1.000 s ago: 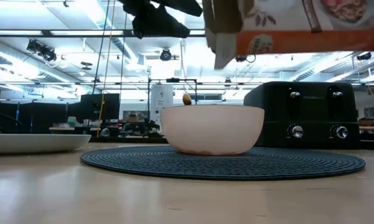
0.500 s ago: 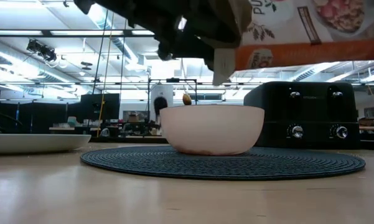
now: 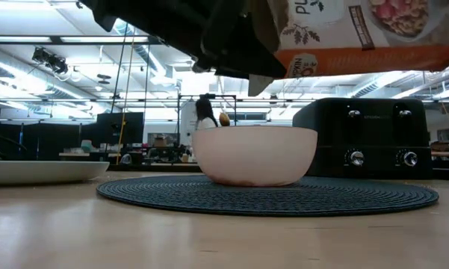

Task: Arrange a breakfast setting
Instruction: Pour the cereal into the orange bowl

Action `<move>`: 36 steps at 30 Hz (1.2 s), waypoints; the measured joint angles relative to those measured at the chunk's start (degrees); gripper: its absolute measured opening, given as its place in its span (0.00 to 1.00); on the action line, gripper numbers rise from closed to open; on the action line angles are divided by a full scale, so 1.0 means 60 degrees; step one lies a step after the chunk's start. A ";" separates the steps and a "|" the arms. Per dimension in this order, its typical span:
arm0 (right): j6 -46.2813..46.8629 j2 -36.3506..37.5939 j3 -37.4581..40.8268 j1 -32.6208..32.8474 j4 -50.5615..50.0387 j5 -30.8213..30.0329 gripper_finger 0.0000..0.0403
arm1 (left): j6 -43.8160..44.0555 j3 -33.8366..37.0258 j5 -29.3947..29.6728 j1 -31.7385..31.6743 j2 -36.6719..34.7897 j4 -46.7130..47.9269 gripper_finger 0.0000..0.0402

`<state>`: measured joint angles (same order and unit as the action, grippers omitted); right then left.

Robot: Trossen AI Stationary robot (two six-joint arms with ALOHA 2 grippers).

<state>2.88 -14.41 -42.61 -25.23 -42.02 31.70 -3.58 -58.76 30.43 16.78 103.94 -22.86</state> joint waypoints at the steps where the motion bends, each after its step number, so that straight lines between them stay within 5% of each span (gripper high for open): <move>1: 0.0029 0.0000 0.0000 -0.0004 0.0003 -0.0007 0.77 | -0.0124 0.0000 0.0107 0.0002 0.0000 0.0003 0.74; 8: 0.0106 0.0000 0.0000 -0.0002 -0.0002 -0.0124 0.77 | -0.1506 0.0000 0.0892 -0.0011 0.0000 0.0007 0.61; 25: 0.0509 0.0000 0.0000 -0.0003 0.0072 -0.0397 0.77 | -0.5057 0.0000 0.1227 0.0025 -0.0004 0.0060 0.03; 36: 0.0833 -0.0091 -0.0004 0.0000 0.0040 -0.0514 0.77 | -0.6548 0.0000 0.1221 0.0102 -0.0004 0.0074 0.03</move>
<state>7.88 -14.96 -42.63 -25.23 -41.78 28.62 -42.87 -58.76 37.76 17.39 103.92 -22.41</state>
